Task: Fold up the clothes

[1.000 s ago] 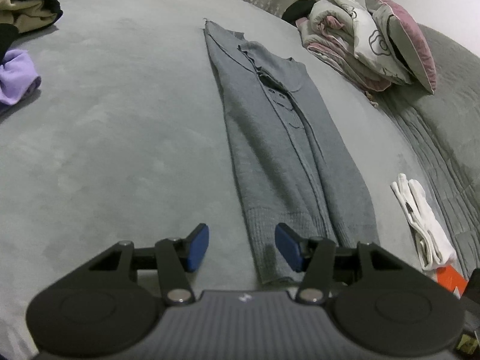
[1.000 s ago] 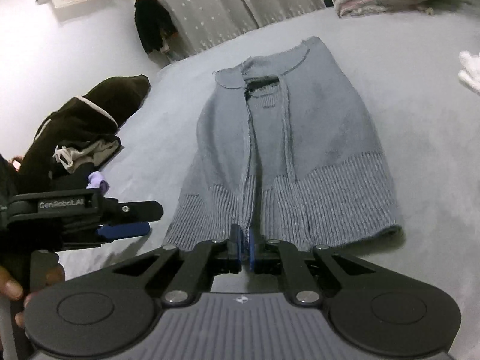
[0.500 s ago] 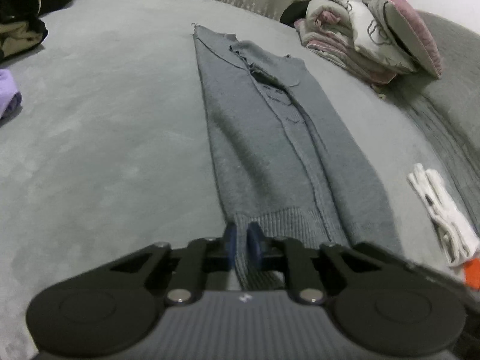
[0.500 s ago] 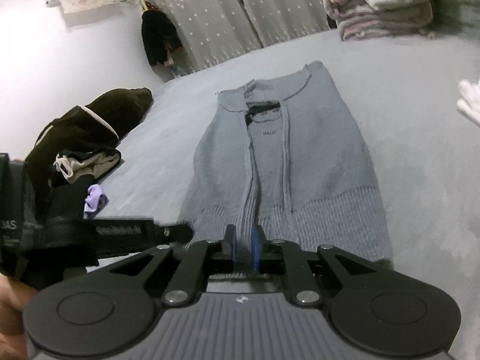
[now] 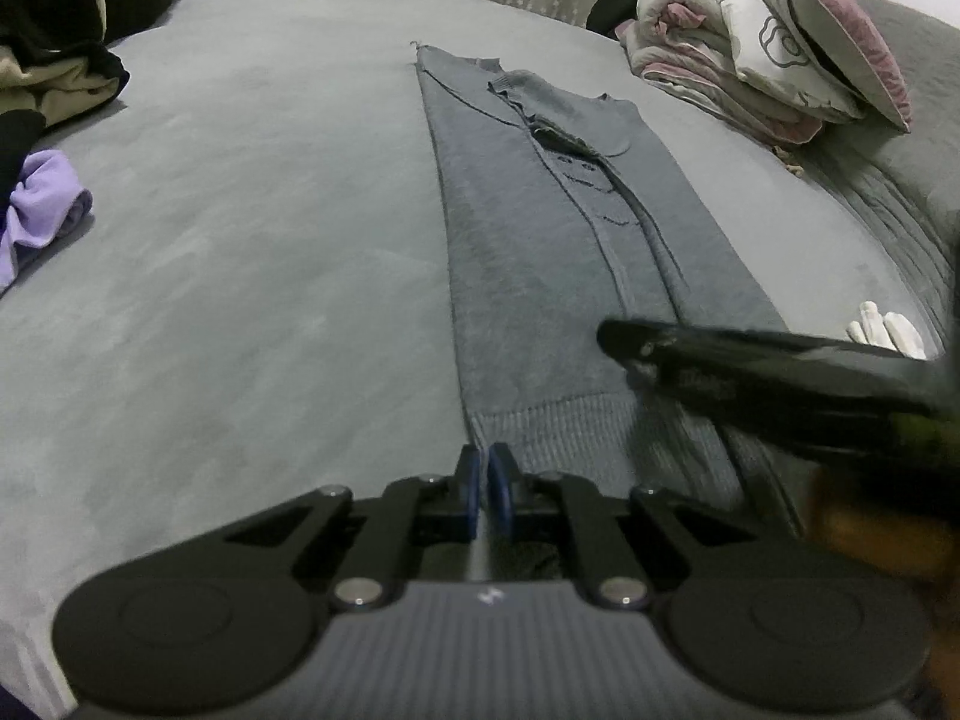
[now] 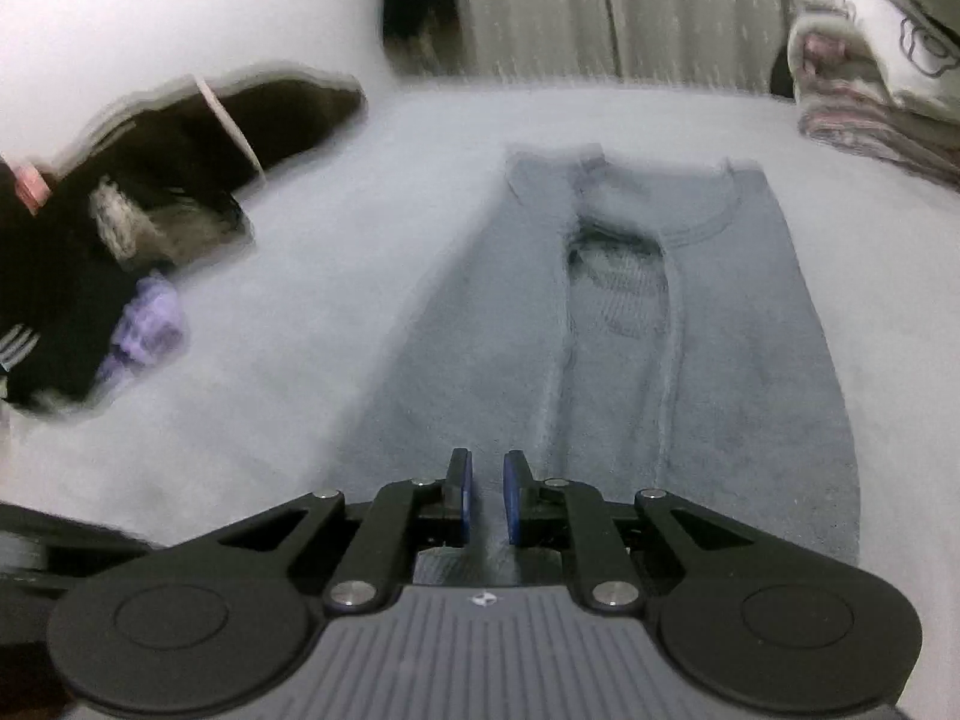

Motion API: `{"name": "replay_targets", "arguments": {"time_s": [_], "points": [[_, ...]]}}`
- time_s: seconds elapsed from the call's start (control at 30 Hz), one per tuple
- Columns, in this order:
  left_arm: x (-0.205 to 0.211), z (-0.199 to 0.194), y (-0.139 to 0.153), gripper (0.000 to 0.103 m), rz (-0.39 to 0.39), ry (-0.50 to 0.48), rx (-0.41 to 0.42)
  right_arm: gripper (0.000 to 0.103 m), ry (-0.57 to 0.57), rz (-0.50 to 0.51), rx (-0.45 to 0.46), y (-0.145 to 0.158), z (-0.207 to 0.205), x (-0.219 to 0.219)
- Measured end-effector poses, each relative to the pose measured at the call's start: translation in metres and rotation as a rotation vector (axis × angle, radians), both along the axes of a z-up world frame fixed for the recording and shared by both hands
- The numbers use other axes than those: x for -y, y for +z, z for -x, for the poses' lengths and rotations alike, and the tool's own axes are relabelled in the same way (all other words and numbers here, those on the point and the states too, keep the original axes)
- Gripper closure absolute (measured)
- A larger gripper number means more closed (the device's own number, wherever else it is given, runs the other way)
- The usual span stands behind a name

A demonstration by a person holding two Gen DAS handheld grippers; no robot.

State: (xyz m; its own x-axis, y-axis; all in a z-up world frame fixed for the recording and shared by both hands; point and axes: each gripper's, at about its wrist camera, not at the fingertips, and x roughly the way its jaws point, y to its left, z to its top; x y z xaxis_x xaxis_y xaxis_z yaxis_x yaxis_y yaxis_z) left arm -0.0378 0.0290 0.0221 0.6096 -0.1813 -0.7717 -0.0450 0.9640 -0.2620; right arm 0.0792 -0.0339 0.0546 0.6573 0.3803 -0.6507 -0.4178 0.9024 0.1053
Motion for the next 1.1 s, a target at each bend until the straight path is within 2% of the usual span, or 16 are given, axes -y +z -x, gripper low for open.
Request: {"name": "replay_targets", "arguments": {"time_s": [0.07, 0.13, 0.2, 0.3, 0.37, 0.43, 0.53, 0.6, 0.7, 0.8, 0.93, 1.0, 1.1], "points": [[-0.005, 0.001, 0.001, 0.096, 0.006, 0.005, -0.009, 0.100, -0.043, 0.028, 0.003, -0.010, -0.004, 0.001], [-0.012, 0.001, 0.002, 0.096, 0.021, 0.013, -0.023, 0.100, -0.113, -0.026, 0.002, -0.007, 0.000, 0.009], [-0.023, 0.000, 0.002, 0.096, 0.069, 0.029, -0.050, 0.099, -0.136, -0.033, 0.051, 0.000, 0.008, 0.011], [-0.041, -0.003, 0.005, 0.095, 0.170, 0.042, -0.074, 0.096, -0.102, -0.028, 0.040, -0.003, 0.011, 0.007], [-0.043, -0.004, 0.009, 0.087, 0.159, 0.037, -0.046, 0.095, -0.079, -0.026, 0.033, -0.005, 0.012, 0.004], [-0.043, -0.005, 0.010, 0.085, 0.128, 0.048, -0.021, 0.094, -0.056, -0.023, 0.026, -0.007, 0.014, 0.001], [-0.046, -0.006, 0.009, 0.078, 0.160, 0.063, -0.038, 0.088, -0.020, -0.022, 0.016, -0.009, 0.017, -0.004], [-0.048, -0.005, 0.011, 0.068, 0.170, 0.070, -0.036, 0.088, 0.028, -0.060, 0.023, -0.003, 0.022, -0.007], [-0.050, -0.007, 0.017, 0.066, 0.133, 0.090, -0.004, 0.087, 0.068, 0.031, 0.062, -0.014, 0.035, -0.025], [-0.062, -0.010, 0.023, 0.062, 0.145, 0.141, 0.010, 0.087, 0.083, 0.105, 0.108, -0.014, 0.045, -0.037], [-0.075, -0.015, 0.026, 0.061, 0.154, 0.177, 0.017, 0.087, 0.061, -0.016, 0.139, -0.005, 0.043, -0.033], [-0.078, -0.017, 0.027, 0.061, 0.148, 0.187, 0.020, 0.084, 0.104, 0.004, 0.060, -0.020, 0.037, -0.044], [-0.083, -0.019, 0.026, 0.061, 0.143, 0.201, 0.015, 0.083, 0.134, 0.116, 0.138, -0.023, 0.052, -0.062]]}}
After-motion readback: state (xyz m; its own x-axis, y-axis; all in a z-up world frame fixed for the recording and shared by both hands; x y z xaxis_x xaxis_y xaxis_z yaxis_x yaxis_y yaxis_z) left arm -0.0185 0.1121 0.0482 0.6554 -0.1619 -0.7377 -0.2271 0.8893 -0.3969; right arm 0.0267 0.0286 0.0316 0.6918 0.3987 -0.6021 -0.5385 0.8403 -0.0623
